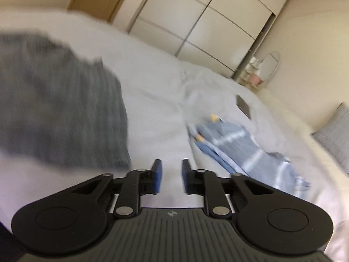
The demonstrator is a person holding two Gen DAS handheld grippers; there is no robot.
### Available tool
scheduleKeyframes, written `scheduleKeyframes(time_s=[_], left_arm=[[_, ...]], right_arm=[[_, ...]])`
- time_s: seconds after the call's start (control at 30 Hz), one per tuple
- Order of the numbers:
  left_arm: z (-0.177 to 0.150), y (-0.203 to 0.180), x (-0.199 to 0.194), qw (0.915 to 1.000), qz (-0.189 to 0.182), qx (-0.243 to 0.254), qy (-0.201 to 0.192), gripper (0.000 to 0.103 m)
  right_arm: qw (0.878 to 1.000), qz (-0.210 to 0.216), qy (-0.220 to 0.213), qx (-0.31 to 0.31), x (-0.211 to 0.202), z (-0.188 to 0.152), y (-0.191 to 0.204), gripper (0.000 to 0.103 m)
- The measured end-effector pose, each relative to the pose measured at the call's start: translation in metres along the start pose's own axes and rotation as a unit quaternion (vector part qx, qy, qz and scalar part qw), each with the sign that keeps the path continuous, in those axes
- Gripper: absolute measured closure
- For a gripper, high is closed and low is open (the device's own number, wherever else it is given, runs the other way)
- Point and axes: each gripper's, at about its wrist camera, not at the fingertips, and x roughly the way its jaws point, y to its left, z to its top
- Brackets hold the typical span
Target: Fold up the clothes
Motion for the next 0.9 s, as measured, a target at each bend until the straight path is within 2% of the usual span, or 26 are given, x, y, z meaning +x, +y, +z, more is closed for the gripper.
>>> scheduleKeyframes(time_s=[0.07,0.13,0.23,0.37,0.5,0.63,0.67,0.7,0.73,0.77,0.83,0.9], left_arm=[[0.0,0.028,0.005,0.9994,0.03,-0.013,0.008,0.087],[-0.001,0.057,0.011,0.9981,0.055,-0.021,0.021,0.087],[-0.001,0.101,0.024,0.9957,0.079,-0.035,0.035,0.085],[-0.005,0.159,0.05,0.9919,0.076,-0.089,0.049,0.081],[-0.022,0.188,0.076,0.9887,0.063,-0.112,0.077,0.081],[-0.038,0.193,0.086,0.9871,0.083,-0.096,0.098,0.077],[-0.042,0.194,0.087,0.9865,0.089,-0.092,0.102,0.072],[-0.046,0.195,0.089,0.9859,0.096,-0.087,0.106,0.071],[-0.047,0.194,0.087,0.9852,0.105,-0.083,0.107,0.072],[-0.045,0.19,0.081,0.9843,0.119,-0.08,0.103,0.075],[-0.041,0.174,0.062,0.9862,0.123,-0.07,0.086,0.075],[-0.038,0.151,0.042,0.9888,0.119,-0.06,0.068,0.075]], right_arm=[[0.998,0.045,-0.012,0.03,0.004,0.018,-0.001,0.067],[0.994,0.089,-0.025,0.06,0.008,0.037,-0.002,0.067],[0.985,0.154,-0.029,0.07,0.027,0.065,0.007,0.067],[0.973,0.221,-0.027,0.063,0.057,0.099,0.027,0.067],[0.96,0.27,-0.009,0.078,0.099,0.122,0.041,0.067],[0.959,0.278,0.031,0.05,0.136,0.13,0.06,0.067],[0.962,0.27,0.036,0.033,0.14,0.129,0.064,0.072],[0.968,0.247,0.034,0.013,0.141,0.128,0.066,0.076],[0.977,0.211,0.03,-0.013,0.138,0.127,0.068,0.087],[0.983,0.177,0.025,-0.036,0.134,0.126,0.07,0.089],[0.988,0.147,0.013,-0.031,0.117,0.124,0.064,0.087],[0.985,0.172,-0.002,0.016,0.088,0.122,0.051,0.085]])
